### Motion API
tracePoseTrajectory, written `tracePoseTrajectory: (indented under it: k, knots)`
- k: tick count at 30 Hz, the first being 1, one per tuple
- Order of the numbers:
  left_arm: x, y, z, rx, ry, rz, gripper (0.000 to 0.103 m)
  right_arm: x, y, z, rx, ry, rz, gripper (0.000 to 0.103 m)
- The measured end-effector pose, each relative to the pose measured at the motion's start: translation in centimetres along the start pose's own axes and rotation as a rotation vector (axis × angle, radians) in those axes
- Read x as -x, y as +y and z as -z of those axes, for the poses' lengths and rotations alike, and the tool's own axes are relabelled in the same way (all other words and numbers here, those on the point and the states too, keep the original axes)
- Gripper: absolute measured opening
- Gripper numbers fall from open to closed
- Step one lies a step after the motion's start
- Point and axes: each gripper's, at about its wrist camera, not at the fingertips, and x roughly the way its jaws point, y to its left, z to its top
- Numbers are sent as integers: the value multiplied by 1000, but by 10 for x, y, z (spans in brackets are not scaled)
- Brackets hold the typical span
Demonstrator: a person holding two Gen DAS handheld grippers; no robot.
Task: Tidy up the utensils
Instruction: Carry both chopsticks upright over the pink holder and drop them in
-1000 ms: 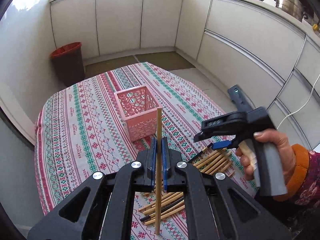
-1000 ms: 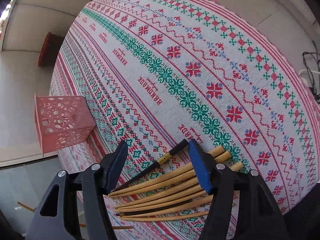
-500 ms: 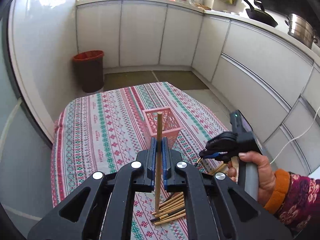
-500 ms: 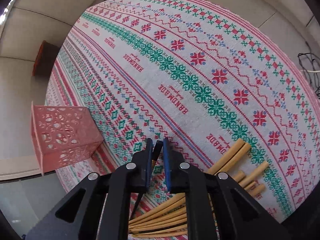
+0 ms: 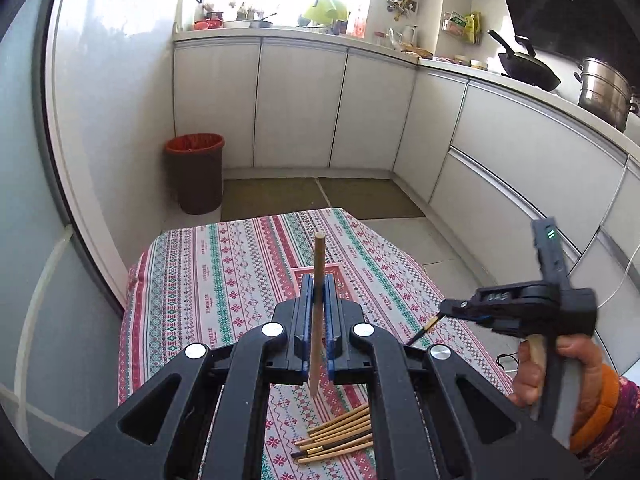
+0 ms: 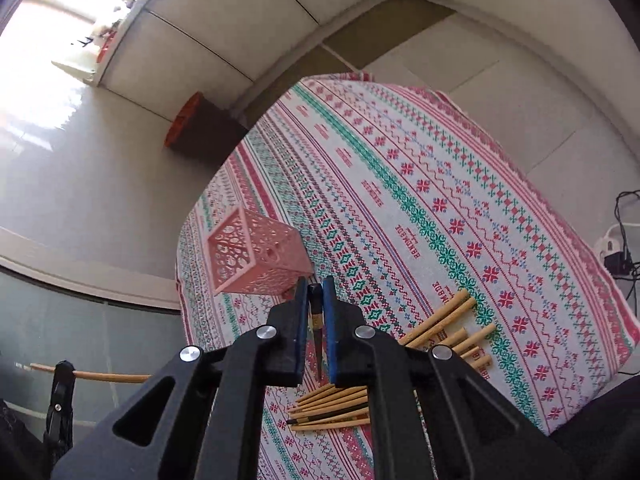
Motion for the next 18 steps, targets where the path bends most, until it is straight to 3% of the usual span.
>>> tracePoseTrajectory:
  k: [12, 18]
  knots:
    - [7, -17, -44, 31, -72, 14, 4, 120, 48, -39, 128, -179, -95, 7]
    - [-11, -21, -83, 52, -128, -10, 5, 138, 83, -63, 189, -223, -132, 7]
